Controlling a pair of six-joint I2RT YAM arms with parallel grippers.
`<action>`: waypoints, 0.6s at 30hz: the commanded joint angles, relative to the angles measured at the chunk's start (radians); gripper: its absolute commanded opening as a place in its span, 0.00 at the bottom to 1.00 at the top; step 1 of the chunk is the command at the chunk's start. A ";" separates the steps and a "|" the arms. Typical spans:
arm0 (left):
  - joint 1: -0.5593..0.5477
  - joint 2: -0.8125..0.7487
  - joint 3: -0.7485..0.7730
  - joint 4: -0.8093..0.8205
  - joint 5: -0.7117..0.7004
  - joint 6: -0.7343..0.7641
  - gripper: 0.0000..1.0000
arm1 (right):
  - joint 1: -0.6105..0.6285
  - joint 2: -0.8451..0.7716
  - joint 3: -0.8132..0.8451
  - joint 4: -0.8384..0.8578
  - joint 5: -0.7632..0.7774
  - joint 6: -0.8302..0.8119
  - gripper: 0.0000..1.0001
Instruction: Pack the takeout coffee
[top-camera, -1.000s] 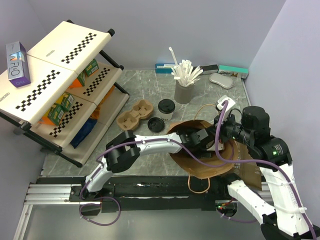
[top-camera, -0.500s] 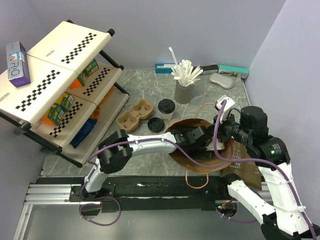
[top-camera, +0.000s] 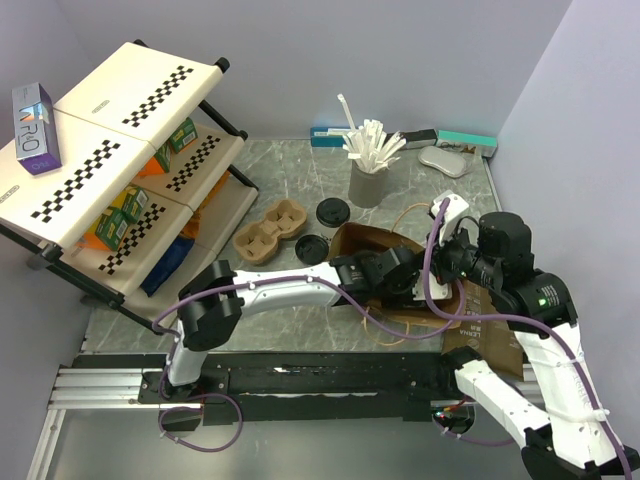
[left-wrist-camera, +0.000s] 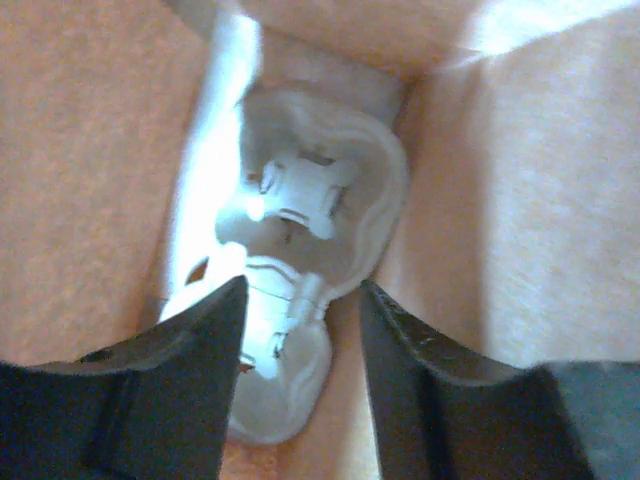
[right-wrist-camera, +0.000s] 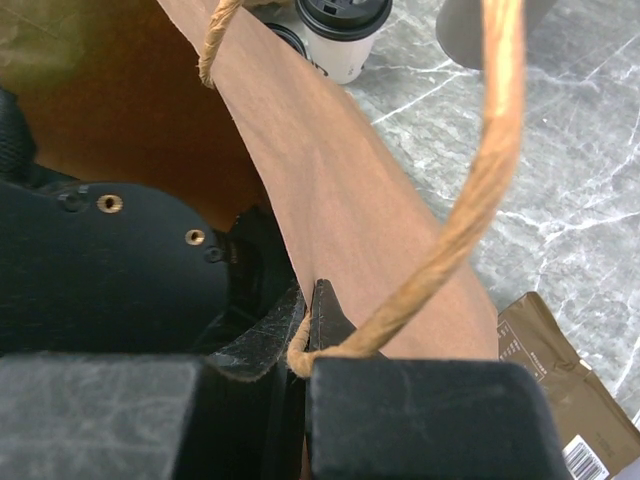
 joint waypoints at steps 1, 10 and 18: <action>-0.003 -0.105 -0.026 0.091 0.085 -0.001 0.50 | -0.005 0.002 -0.021 -0.080 0.043 0.016 0.00; -0.015 -0.151 -0.055 0.065 0.197 0.071 0.01 | -0.005 0.018 0.017 -0.055 0.089 -0.030 0.00; -0.026 -0.154 -0.040 0.005 0.257 0.101 0.01 | -0.006 0.032 0.041 -0.057 0.104 -0.058 0.00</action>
